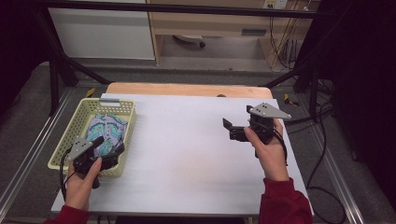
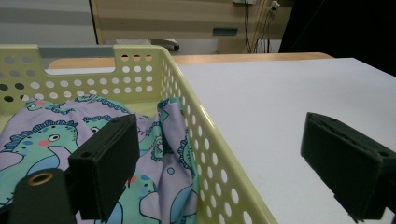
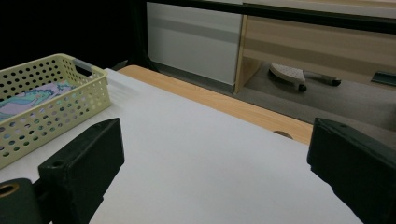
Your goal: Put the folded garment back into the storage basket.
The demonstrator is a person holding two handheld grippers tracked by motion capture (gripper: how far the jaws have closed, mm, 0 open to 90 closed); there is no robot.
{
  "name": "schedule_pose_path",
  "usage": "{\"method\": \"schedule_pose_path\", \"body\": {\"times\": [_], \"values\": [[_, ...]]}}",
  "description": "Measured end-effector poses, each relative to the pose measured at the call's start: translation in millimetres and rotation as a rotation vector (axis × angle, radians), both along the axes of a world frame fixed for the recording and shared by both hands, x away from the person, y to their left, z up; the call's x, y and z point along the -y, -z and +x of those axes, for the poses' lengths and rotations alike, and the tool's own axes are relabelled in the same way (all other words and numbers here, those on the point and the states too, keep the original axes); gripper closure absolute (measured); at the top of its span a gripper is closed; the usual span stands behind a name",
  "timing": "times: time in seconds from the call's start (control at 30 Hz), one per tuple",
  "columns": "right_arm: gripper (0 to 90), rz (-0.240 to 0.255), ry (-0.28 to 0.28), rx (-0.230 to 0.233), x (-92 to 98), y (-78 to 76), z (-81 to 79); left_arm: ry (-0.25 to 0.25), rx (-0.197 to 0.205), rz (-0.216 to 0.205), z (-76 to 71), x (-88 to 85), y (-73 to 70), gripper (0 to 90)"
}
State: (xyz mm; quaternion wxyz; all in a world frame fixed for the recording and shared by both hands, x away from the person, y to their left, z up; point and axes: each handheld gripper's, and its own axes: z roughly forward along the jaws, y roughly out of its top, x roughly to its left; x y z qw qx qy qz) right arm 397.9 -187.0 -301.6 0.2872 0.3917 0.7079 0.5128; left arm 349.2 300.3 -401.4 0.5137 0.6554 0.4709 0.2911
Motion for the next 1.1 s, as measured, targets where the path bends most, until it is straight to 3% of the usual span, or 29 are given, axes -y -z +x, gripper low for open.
{"method": "schedule_pose_path", "body": {"times": [0.7,0.97,1.1], "values": [[3.1,0.015,0.035,0.021,28.7,-6.0,-11.0,0.014,0.002,0.013,0.0,1.9,1.8,12.4],[4.4,-0.018,0.015,0.036,34.3,-2.7,-25.0,0.024,-0.005,0.004,-0.7,0.3,2.0,12.1],[4.2,-0.019,0.012,0.04,41.9,6.7,-32.9,0.028,-0.007,0.007,-1.0,-0.9,2.3,12.1]]}}
